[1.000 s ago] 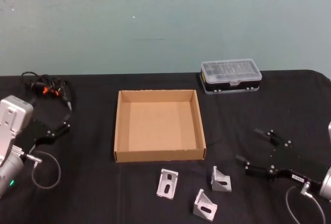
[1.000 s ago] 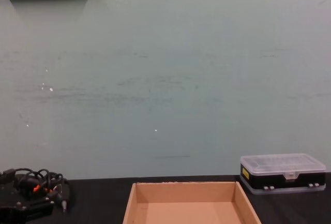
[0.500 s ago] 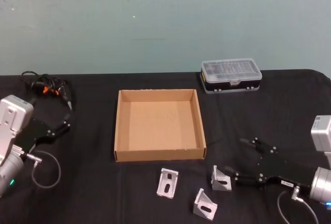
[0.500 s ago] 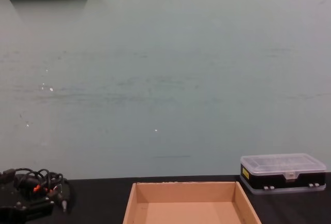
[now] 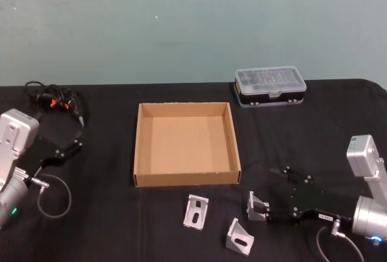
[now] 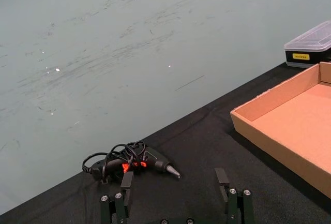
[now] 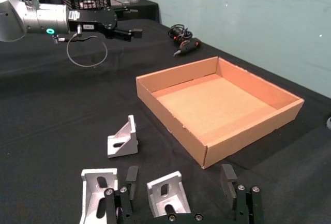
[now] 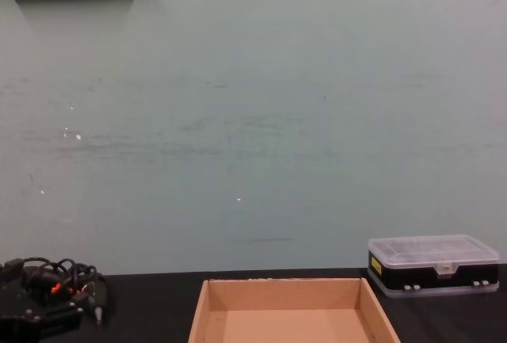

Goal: Use one hand to pick up the angle iron from the table and place it into the box.

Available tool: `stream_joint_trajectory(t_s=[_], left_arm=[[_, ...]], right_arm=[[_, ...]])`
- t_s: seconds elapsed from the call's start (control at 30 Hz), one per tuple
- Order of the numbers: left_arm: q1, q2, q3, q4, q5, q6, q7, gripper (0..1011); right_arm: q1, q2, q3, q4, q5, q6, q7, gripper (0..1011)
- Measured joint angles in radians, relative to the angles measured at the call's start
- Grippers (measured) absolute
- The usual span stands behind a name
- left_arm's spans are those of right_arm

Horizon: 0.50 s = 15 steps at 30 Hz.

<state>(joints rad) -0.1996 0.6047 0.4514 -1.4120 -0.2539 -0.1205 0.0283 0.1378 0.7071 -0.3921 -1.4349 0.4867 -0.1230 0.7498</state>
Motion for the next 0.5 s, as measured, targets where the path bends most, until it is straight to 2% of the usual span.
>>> stream_joint_trajectory(t_s=[0.5], left_arm=[[0.0, 0.0, 0.0, 0.0, 0.0, 0.0, 0.0, 1000]], right_arm=[[0.034, -0.014, -0.044, 0.026, -0.027, 0.023, 0.0, 1004]])
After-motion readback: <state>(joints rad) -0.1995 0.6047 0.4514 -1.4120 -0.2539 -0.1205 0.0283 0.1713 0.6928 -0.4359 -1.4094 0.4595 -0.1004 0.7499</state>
